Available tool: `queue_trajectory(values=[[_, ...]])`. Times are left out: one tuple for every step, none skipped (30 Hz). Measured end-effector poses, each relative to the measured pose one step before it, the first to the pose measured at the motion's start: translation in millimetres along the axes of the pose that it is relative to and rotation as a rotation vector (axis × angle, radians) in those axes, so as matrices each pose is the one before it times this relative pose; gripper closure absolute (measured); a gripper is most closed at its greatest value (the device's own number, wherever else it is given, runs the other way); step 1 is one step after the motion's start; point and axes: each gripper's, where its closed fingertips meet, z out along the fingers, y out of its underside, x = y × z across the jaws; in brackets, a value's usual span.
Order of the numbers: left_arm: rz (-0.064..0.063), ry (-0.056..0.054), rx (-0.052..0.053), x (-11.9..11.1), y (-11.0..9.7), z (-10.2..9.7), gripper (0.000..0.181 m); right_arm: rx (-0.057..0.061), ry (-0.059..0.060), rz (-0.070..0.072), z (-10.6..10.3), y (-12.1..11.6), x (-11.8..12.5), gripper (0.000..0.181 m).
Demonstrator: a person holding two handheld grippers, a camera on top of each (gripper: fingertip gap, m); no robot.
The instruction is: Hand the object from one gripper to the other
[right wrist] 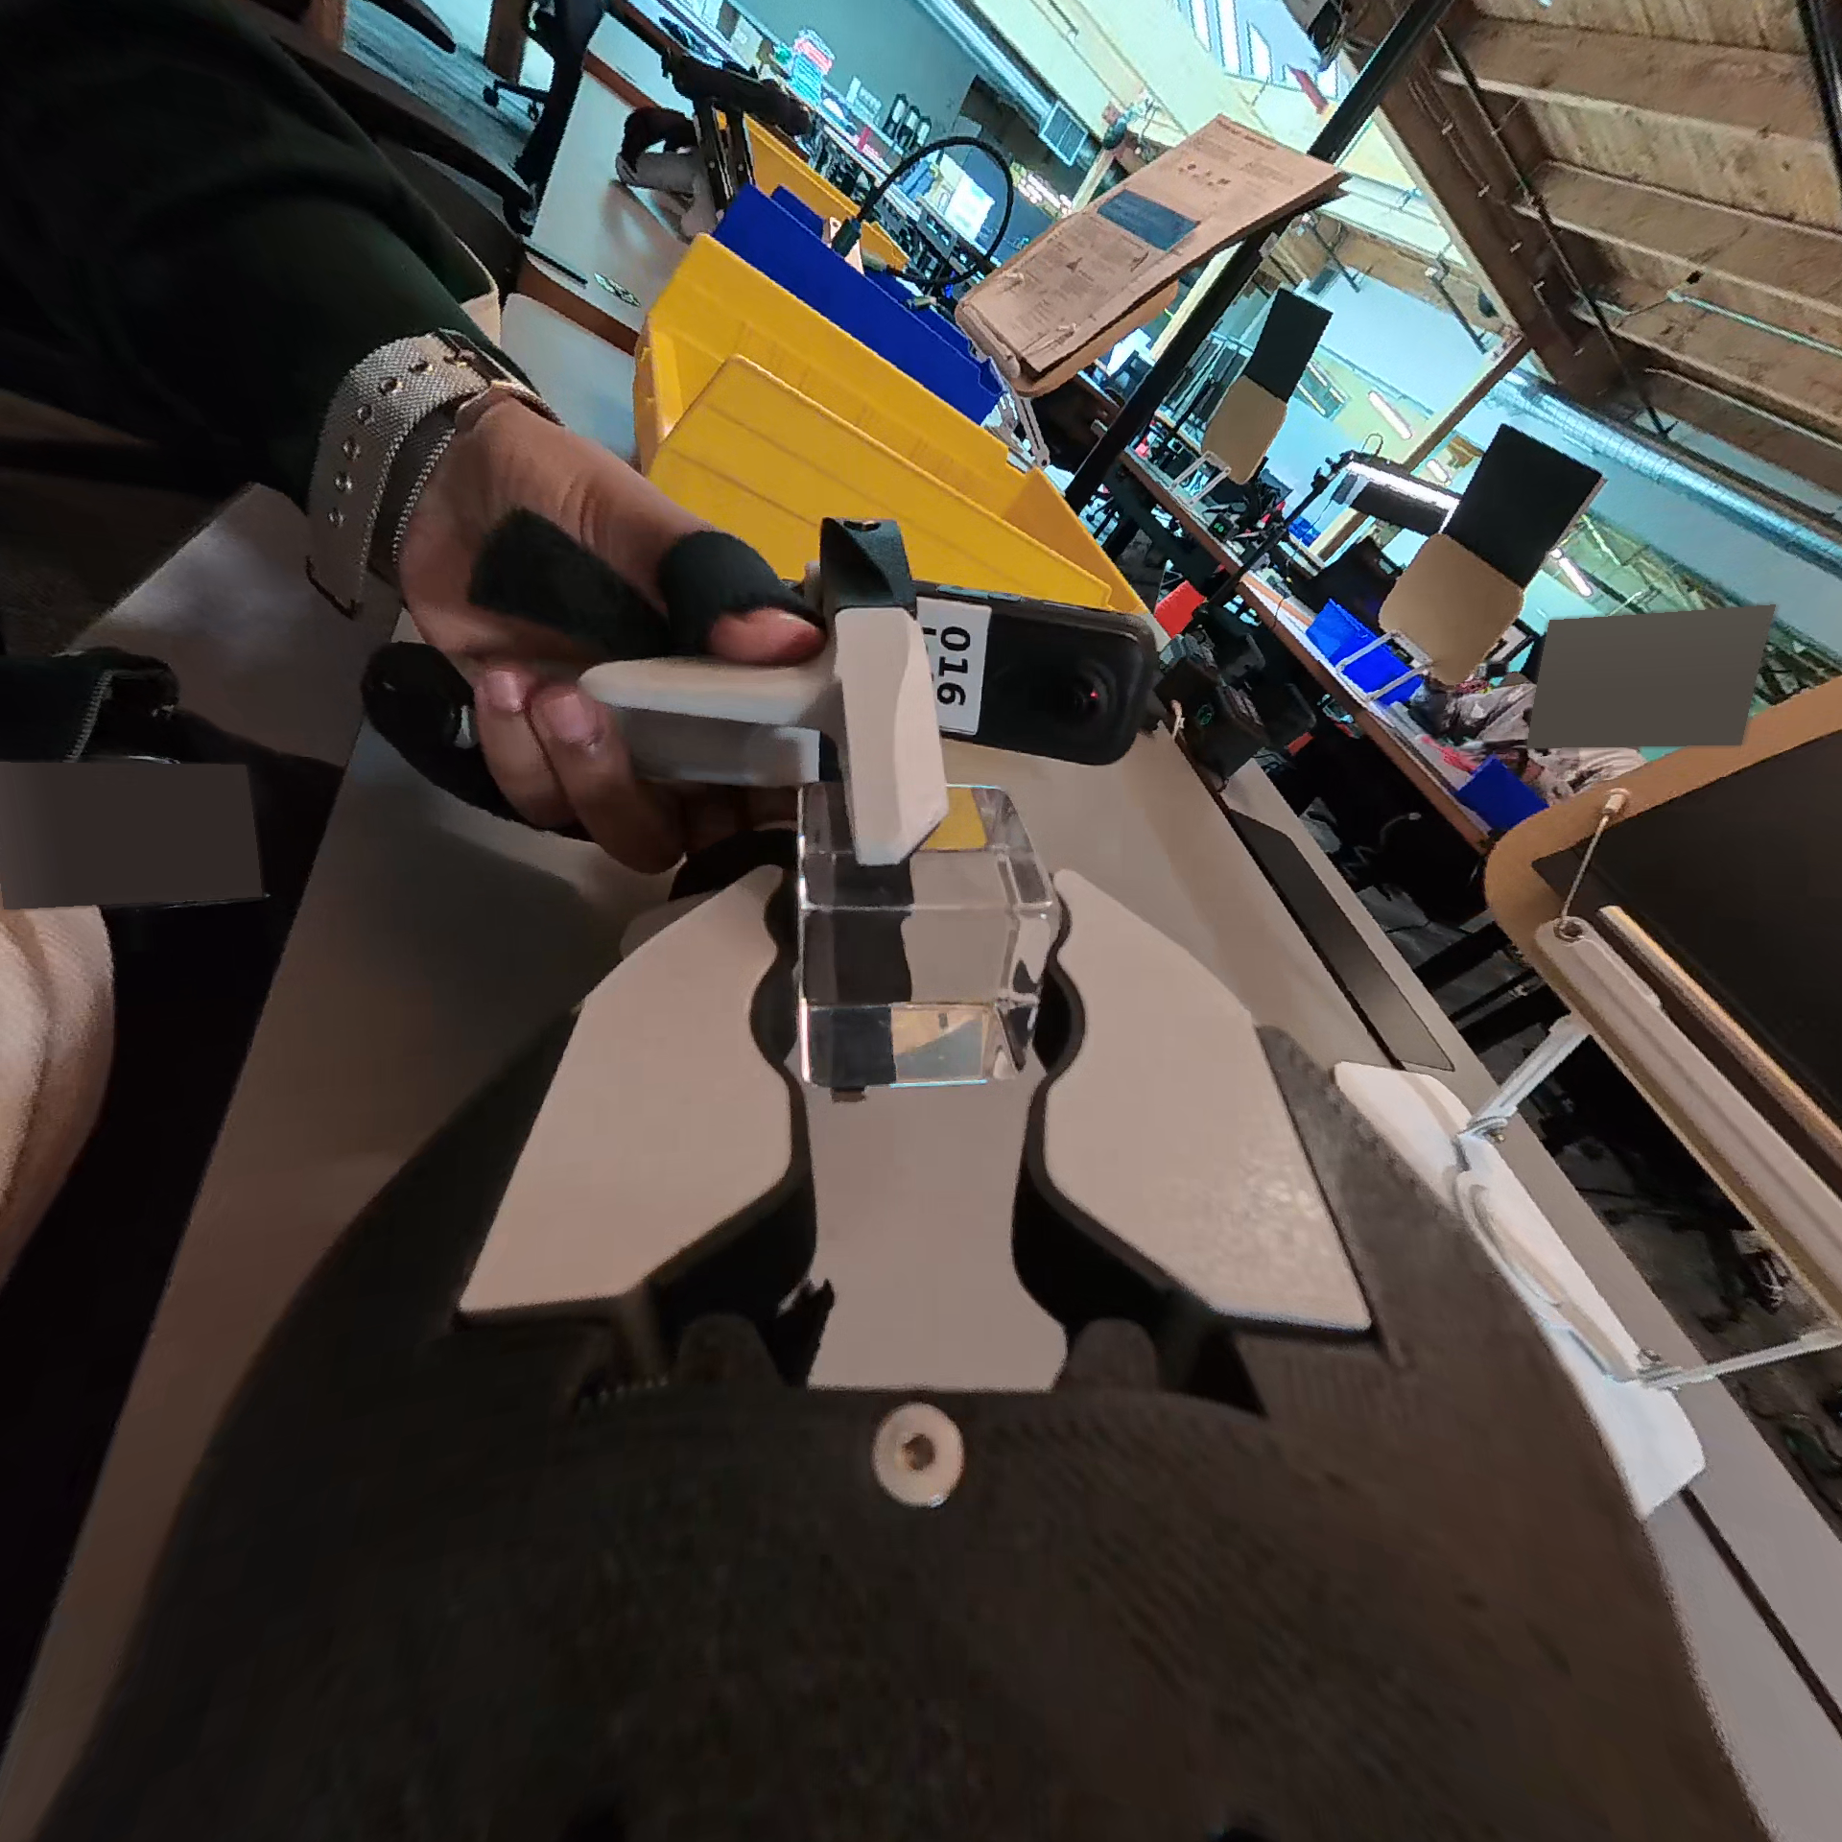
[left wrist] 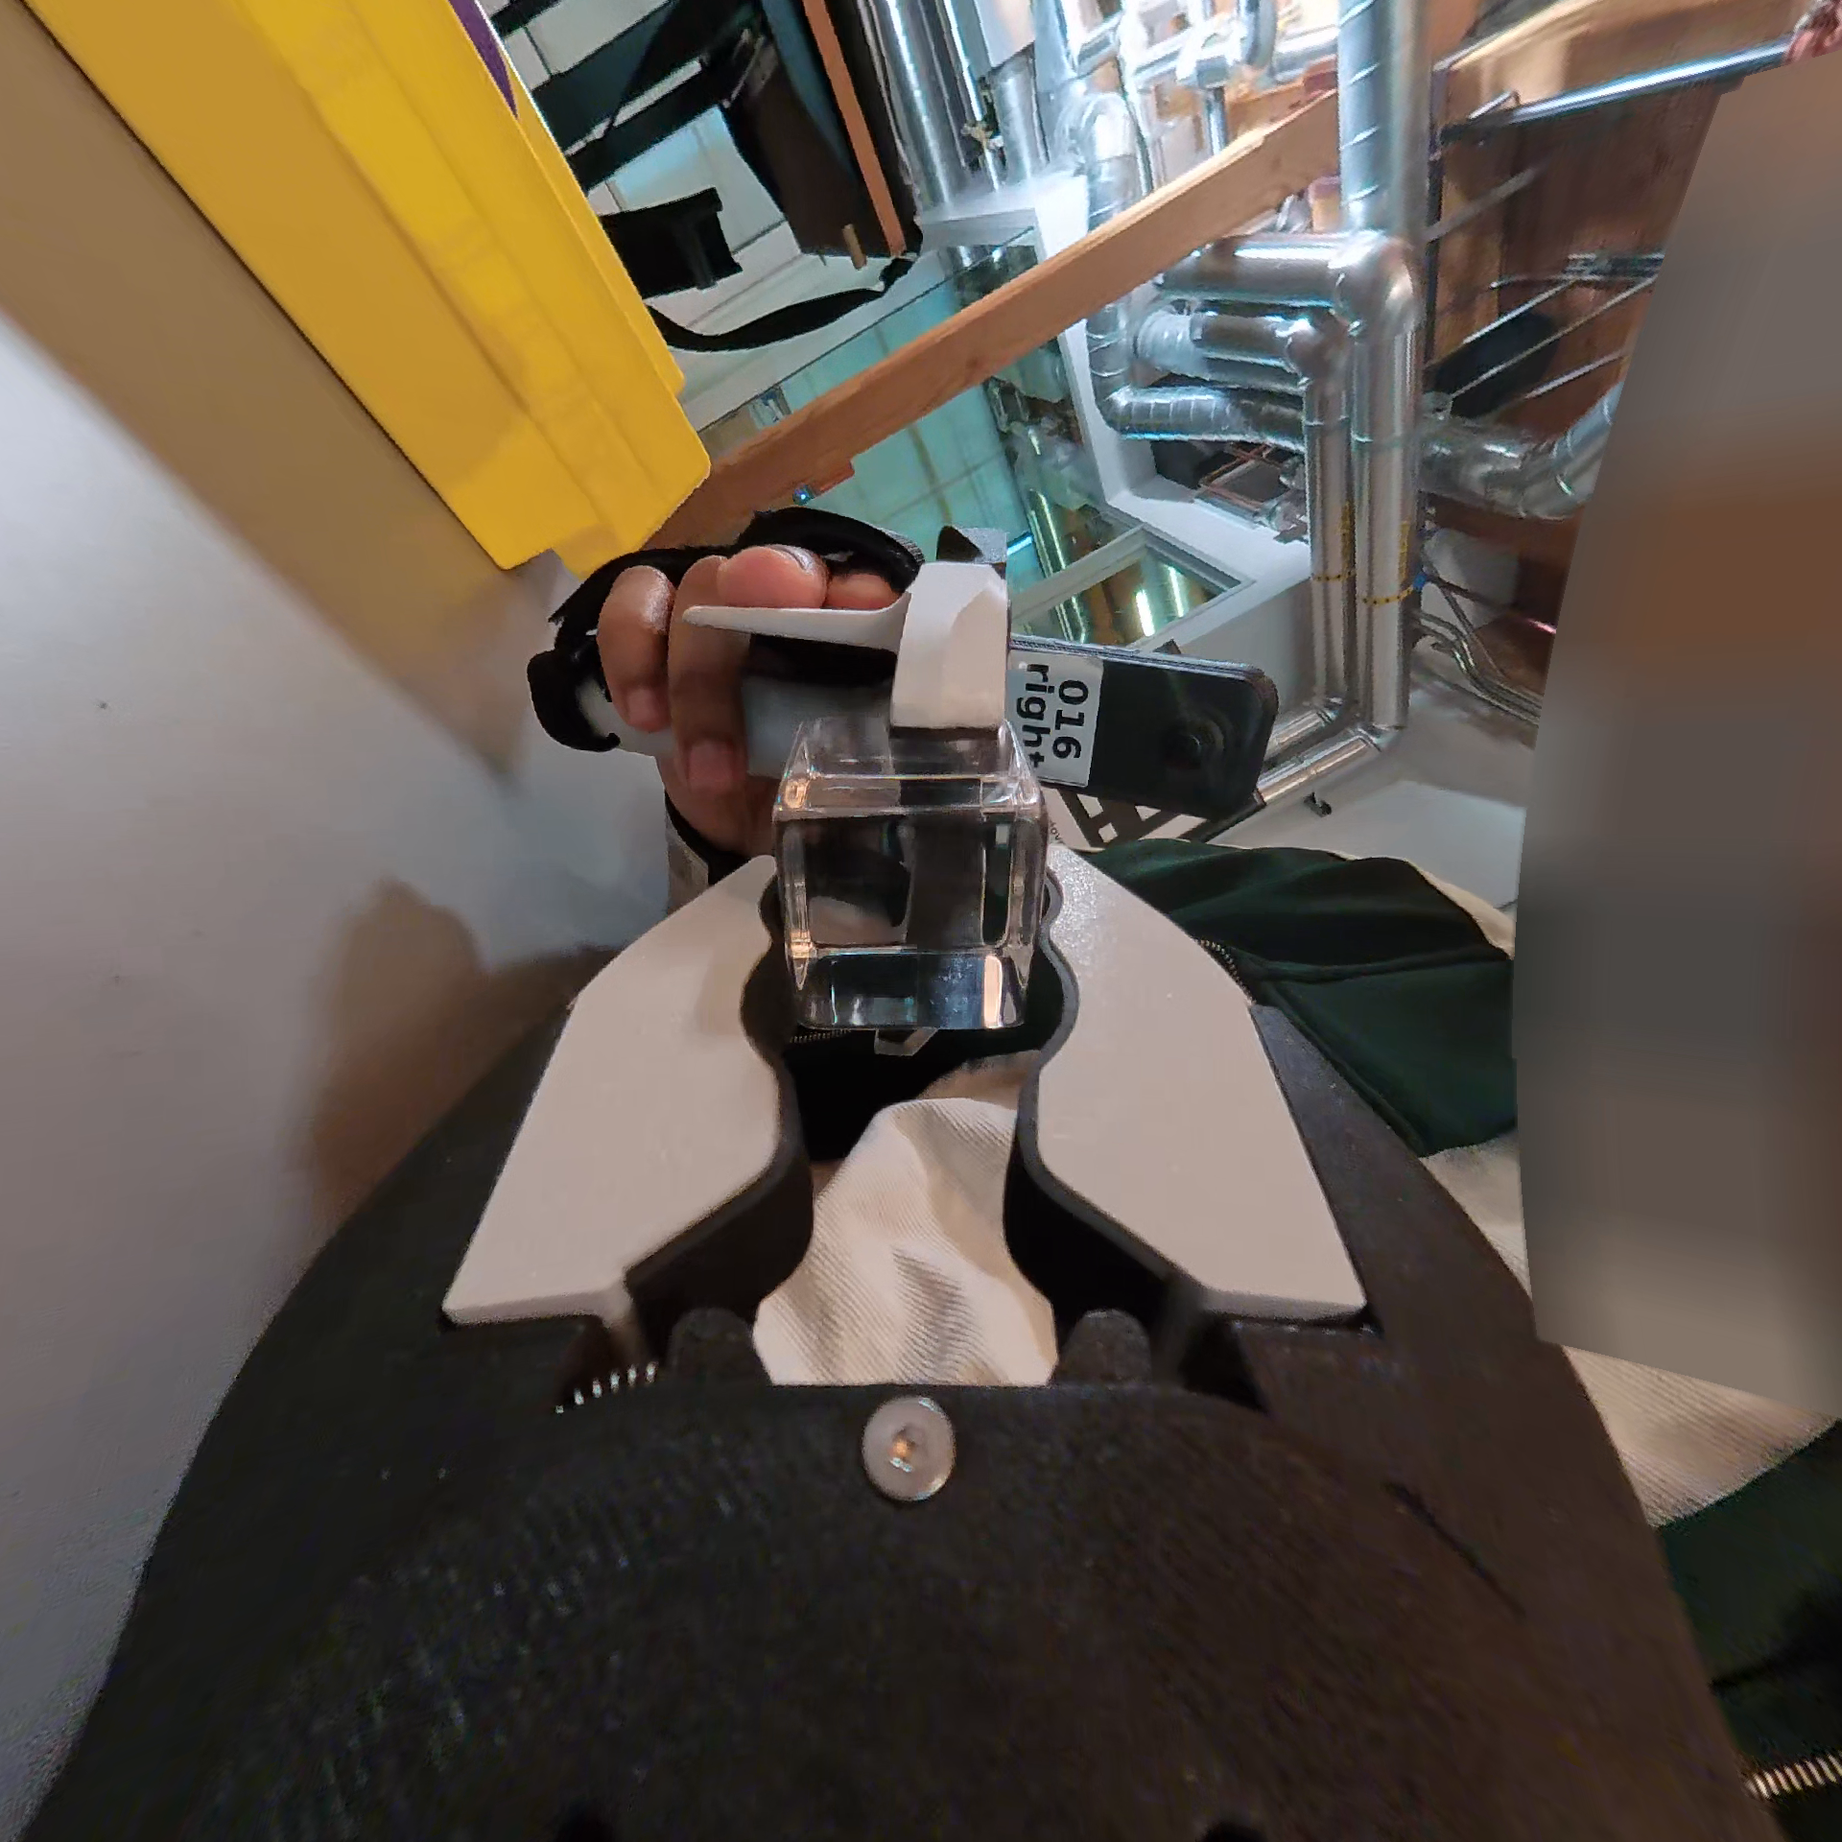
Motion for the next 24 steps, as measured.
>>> queue_trajectory(values=[[0.0012,-0.0066,0.0046,-0.97,-0.68,-0.26,0.136,-0.0005,0.0001,0.0066,0.45,0.87,0.37,0.135],[0.0029,-0.0054,0.0056,-0.83,-1.16,-0.58,0.136,0.0019,0.0059,0.0008,0.57,1.02,0.94,0.124],[0.0085,-0.0032,0.0056,-0.39,-1.07,-0.8,0.136,0.0125,0.0227,-0.0024,0.51,0.12,2.97,0.113],[0.0114,-0.0041,0.013,0.01,-2.38,-1.33,0.136,0.0166,0.0303,0.0017,0.63,-0.04,4.62,0.101],[0.0134,-0.0059,0.017,-0.03,-3.23,-1.89,0.136,0.0012,0.026,0.0357,1.01,2.19,4.83,0.09],[0.0162,-0.0072,0.0165,0.06,-3.78,-2.31,0.136,-0.0182,0.0115,0.0679,0.98,4.58,4.36,0.077],[0.0252,-0.0112,0.0209,-0.12,-4.57,-2.77,0.136,-0.01,0.0065,0.0836,0.9,3.55,4.63,0.064],[0.0337,-0.0182,0.0197,-0.91,-4.66,-2.94,0.136,0.0011,0.0005,0.0841,0.29,2.15,4.33,0.055],[0.0458,-0.0288,0.0149,-1.91,-4.26,-2.94,0.136,0.0083,-0.0034,0.0761,-0.55,1.21,3.86,0.05],[0.0626,-0.0399,0.0066,-3.18,-3.37,-2.94,0.137,0.0115,0.0008,0.0663,-1.01,0.76,4.27,0.047],[0.0812,-0.0502,0.0007,-4.09,-2.82,-2.67,0.137,0.0119,-0.0012,0.0611,-1.11,0.33,3.95,0.047],[0.0989,-0.0572,-0.0021,-4.55,-2.6,-2.62,0.137,0.0143,-0.0076,0.0618,-1.22,-0.57,2.86,0.047],[0.1105,-0.0573,-0.0081,-4.6,-1.99,-2.29,0.137,0.0193,-0.012,0.0652,-1.17,-1.49,2.14,0.048],[0.1114,-0.0515,-0.0151,-4.24,-1.12,-1.78,0.137,0.0221,-0.0212,0.0685,-1.19,-2.1,0.67,0.052],[0.1046,-0.0453,-0.0207,-3.96,-0.11,-1.42,0.137,0.022,-0.0258,0.0702,-1.29,-2.23,-0.19,0.057],[0.0922,-0.043,-0.0188,-4.0,0.51,-0.98,0.137,0.0154,-0.0344,0.0669,-1.35,-1.53,-1.48,0.067],[0.0679,-0.0452,-0.0199,-4.49,1.39,-0.53,0.137,0.0002,-0.0353,0.0637,-1.11,0.28,-1.84,0.078],[0.0449,-0.0324,-0.0276,-3.21,2.79,0.04,0.136,-0.0118,-0.0165,0.0547,-0.8,1.79,0.07,0.088],[0.0347,-0.0201,-0.0318,-1.61,3.72,0.81,0.136,-0.016,-0.0026,0.0383,-0.48,2.55,1.33,0.098],[0.0356,-0.0233,-0.0306,-1.62,3.97,1.09,0.136,-0.0144,0.0005,0.0247,-0.02,2.26,1.02,0.103],[0.0398,-0.0283,-0.0325,-1.76,3.91,1.25,0.136,-0.0154,0.0104,0.0143,0.19,2.57,1.8,0.108],[0.047,-0.0228,-0.033,-0.53,3.7,1.49,0.137,-0.0184,0.0043,0.0079,0.28,2.78,0.29,0.113],[0.0517,-0.0253,-0.0367,-0.37,3.69,1.55,0.136,-0.0177,0.0027,0.0048,0.52,2.52,-0.36,0.118],[0.0551,-0.0353,-0.0476,-1.49,4.7,1.63,0.136,-0.0177,0.0124,0.0037,0.64,2.47,1.01,0.121]])
